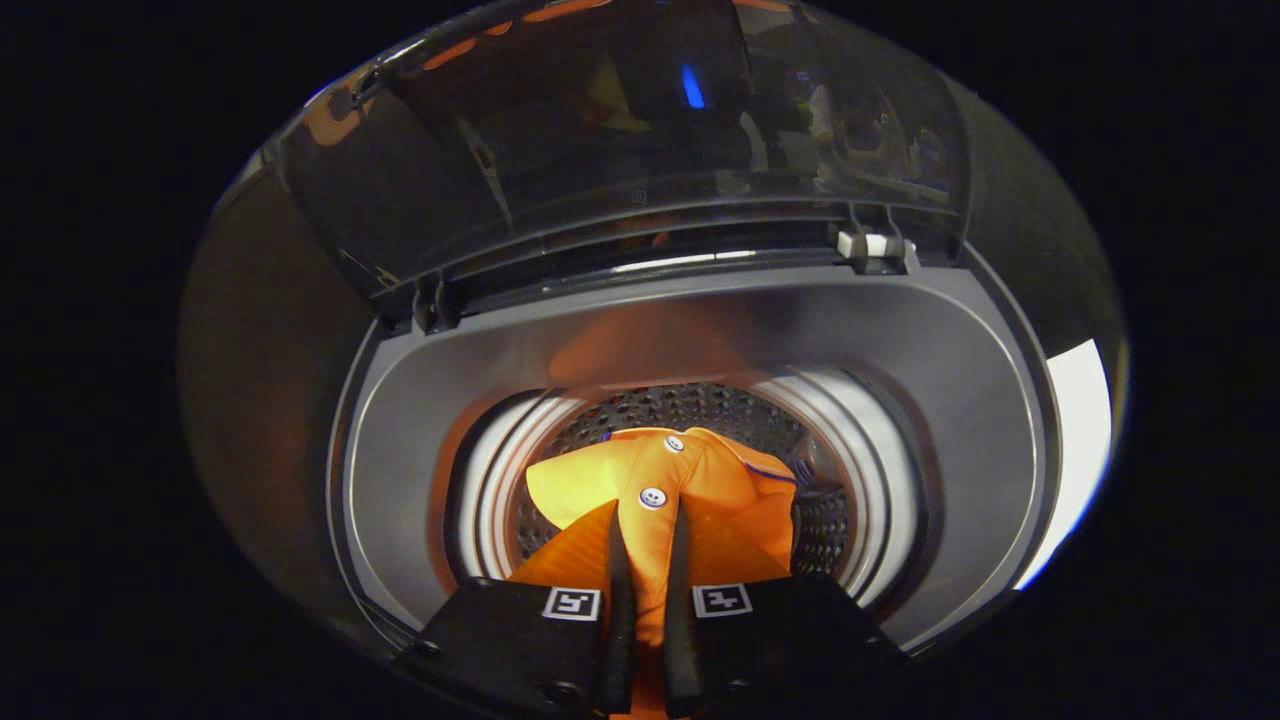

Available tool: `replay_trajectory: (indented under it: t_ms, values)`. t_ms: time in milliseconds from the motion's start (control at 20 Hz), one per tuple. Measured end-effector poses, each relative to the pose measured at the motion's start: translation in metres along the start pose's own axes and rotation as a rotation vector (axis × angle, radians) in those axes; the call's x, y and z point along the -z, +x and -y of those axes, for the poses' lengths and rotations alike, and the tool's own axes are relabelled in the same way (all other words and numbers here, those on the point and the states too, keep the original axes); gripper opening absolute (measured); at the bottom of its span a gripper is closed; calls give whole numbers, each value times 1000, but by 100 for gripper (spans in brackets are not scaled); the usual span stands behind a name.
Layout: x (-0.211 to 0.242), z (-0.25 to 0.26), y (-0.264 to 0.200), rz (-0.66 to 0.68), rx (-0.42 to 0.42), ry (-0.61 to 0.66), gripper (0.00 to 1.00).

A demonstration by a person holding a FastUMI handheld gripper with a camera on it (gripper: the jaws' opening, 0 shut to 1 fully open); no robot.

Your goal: Put the clothes into the washing machine and then close the washing machine lid.

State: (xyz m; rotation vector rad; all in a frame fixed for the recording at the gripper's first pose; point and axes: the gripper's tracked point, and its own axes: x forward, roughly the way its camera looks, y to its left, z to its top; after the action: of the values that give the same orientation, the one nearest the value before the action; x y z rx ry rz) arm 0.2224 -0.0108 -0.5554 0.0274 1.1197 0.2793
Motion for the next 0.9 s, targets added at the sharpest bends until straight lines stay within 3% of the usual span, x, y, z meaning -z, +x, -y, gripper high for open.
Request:
replay_trajectory:
  t_ms: [200,250,500,900]
  values:
    - [8,11,10,-58,66,5,27]
    - [5,11,10,-44,75,3,36]
    - [3,12,3,-22,81,-30,100]
    - [-20,2,-37,105,67,-45,99]
